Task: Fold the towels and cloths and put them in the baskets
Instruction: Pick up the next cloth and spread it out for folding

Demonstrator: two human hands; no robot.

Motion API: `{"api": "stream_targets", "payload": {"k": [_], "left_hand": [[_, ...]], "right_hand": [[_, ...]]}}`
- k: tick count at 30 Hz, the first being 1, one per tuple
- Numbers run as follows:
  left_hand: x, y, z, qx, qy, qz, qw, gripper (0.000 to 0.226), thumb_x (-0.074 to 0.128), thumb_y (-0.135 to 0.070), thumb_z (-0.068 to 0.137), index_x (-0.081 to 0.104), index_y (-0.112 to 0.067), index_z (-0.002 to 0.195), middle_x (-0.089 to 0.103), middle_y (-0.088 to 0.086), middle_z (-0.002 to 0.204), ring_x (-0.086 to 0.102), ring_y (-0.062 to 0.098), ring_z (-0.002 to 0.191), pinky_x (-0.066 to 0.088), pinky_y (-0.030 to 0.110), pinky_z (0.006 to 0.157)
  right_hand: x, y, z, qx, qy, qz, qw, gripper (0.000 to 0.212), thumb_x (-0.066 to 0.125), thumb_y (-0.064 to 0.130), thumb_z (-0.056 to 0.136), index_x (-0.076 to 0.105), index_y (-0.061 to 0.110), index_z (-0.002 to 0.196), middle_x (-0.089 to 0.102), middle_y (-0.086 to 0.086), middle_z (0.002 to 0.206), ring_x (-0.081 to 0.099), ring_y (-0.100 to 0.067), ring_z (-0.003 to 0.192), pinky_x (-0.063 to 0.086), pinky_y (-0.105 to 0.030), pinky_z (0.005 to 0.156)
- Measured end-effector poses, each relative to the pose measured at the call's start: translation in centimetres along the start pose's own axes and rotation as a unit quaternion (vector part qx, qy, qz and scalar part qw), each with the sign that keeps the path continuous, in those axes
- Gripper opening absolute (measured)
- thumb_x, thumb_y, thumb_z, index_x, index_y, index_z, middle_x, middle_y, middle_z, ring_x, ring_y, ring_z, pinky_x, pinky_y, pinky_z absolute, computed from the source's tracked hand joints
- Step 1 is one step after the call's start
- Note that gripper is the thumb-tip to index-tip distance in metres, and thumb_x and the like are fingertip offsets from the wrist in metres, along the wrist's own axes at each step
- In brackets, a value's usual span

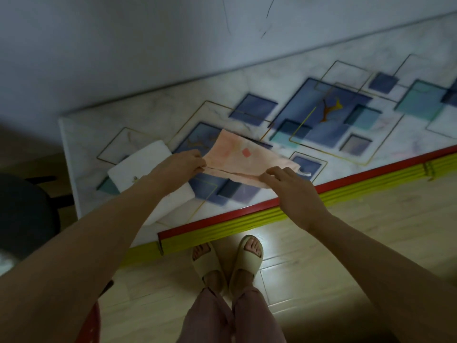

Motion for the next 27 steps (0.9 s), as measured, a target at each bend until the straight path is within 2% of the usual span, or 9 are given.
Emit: {"api": "stream_targets", "payload": {"k": [4, 7, 10, 12, 15, 19, 22, 25, 27], "left_hand": [[-2.2, -1.6, -0.8, -0.002, 0.01, -0.011, 1.0, 0.03, 0.045, -0.019, 0.1, 0.064, 0.0, 0.113, 0.053, 0.016, 0.112, 0.055, 0.028, 0.097, 0.039, 0.035, 0.079], [-2.8, -2.5, -1.5, -0.008, 0.025, -0.038, 0.999, 0.03, 0.05, -0.023, 0.098, 0.066, -0.001, 0.111, 0.056, 0.015, 0.111, 0.055, 0.027, 0.1, 0.042, 0.035, 0.084], [-2.4, -3.4, -2.5, -0.009, 0.068, -0.068, 0.995, 0.027, 0.056, -0.025, 0.095, 0.067, 0.0, 0.099, 0.061, 0.012, 0.094, 0.057, 0.027, 0.088, 0.04, 0.034, 0.074], [-2.5, -3.7, -3.0, -0.014, 0.079, -0.095, 0.992, 0.026, 0.059, -0.027, 0.094, 0.065, -0.002, 0.091, 0.059, 0.008, 0.084, 0.056, 0.022, 0.077, 0.037, 0.028, 0.065], [-4.1, -4.1, -3.2, -0.017, 0.051, -0.082, 0.995, 0.03, 0.057, -0.032, 0.094, 0.062, -0.004, 0.084, 0.058, 0.007, 0.074, 0.047, 0.011, 0.059, 0.028, 0.021, 0.052], [-5.9, -4.5, -3.4, -0.03, -0.005, -0.04, 0.999, 0.031, 0.051, -0.035, 0.097, 0.065, -0.008, 0.089, 0.063, 0.007, 0.082, 0.038, -0.001, 0.052, 0.031, 0.016, 0.051], [-5.5, -4.9, -4.1, -0.013, 0.011, -0.054, 0.998, 0.028, 0.055, -0.033, 0.095, 0.068, -0.01, 0.09, 0.066, 0.007, 0.083, 0.052, 0.012, 0.063, 0.04, 0.027, 0.06], [-6.5, -4.5, -3.9, -0.037, -0.03, -0.042, 0.998, 0.026, 0.055, -0.024, 0.095, 0.066, -0.001, 0.093, 0.064, 0.014, 0.095, 0.059, 0.026, 0.089, 0.041, 0.034, 0.076], [-9.4, -4.3, -3.8, -0.051, -0.154, -0.07, 0.984, 0.02, 0.056, -0.016, 0.094, 0.062, 0.003, 0.09, 0.059, 0.018, 0.095, 0.057, 0.031, 0.086, 0.037, 0.034, 0.073]], "right_hand": [[-1.2, -1.1, -0.3, 0.007, -0.014, -0.003, 1.0, 0.059, 0.064, -0.02, 0.054, 0.064, 0.008, 0.105, 0.065, -0.009, 0.093, 0.059, -0.031, 0.078, 0.038, -0.03, 0.042], [-1.9, -1.3, -0.8, -0.004, -0.017, -0.02, 1.0, 0.038, 0.073, -0.01, 0.062, 0.062, 0.008, 0.093, 0.064, -0.008, 0.081, 0.06, -0.03, 0.07, 0.045, -0.033, 0.043], [-2.7, -1.3, -1.3, -0.013, -0.022, -0.038, 0.999, 0.031, 0.08, -0.003, 0.062, 0.057, 0.01, 0.079, 0.059, -0.005, 0.067, 0.057, -0.027, 0.058, 0.038, -0.029, 0.038], [-3.2, -2.1, -1.0, 0.02, -0.016, -0.024, 0.999, 0.025, 0.075, -0.004, 0.067, 0.057, 0.009, 0.079, 0.058, -0.007, 0.067, 0.058, -0.03, 0.058, 0.04, -0.031, 0.04], [-3.0, -3.3, 0.0, 0.067, 0.033, 0.007, 0.997, 0.012, 0.057, -0.006, 0.08, 0.055, 0.006, 0.083, 0.059, -0.013, 0.078, 0.059, -0.035, 0.071, 0.043, -0.037, 0.056], [-2.9, -3.9, 0.5, 0.099, 0.07, 0.022, 0.992, 0.021, 0.051, -0.009, 0.08, 0.045, 0.011, 0.081, 0.059, -0.015, 0.084, 0.056, -0.033, 0.079, 0.033, -0.033, 0.062], [-2.5, -3.8, -0.3, 0.109, 0.104, 0.074, 0.986, 0.023, 0.045, -0.006, 0.086, 0.041, 0.014, 0.097, 0.057, -0.015, 0.085, 0.055, -0.032, 0.077, 0.037, -0.034, 0.063], [-2.8, -3.4, 0.1, 0.092, 0.146, 0.045, 0.984, 0.053, 0.044, -0.006, 0.085, 0.038, 0.019, 0.131, 0.056, -0.011, 0.089, 0.055, -0.029, 0.08, 0.035, -0.03, 0.065], [-6.0, -3.8, 2.0, 0.108, 0.028, 0.016, 0.994, 0.041, 0.047, -0.008, 0.082, 0.052, 0.006, 0.121, 0.061, -0.02, 0.093, 0.059, -0.036, 0.085, 0.034, -0.033, 0.065]]}}
Point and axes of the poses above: each hand's wrist, its own z-axis towards the middle knuckle, its own x-axis out of the palm, y = z × x, the point moved 9 cm from there along z, towards the middle knuckle
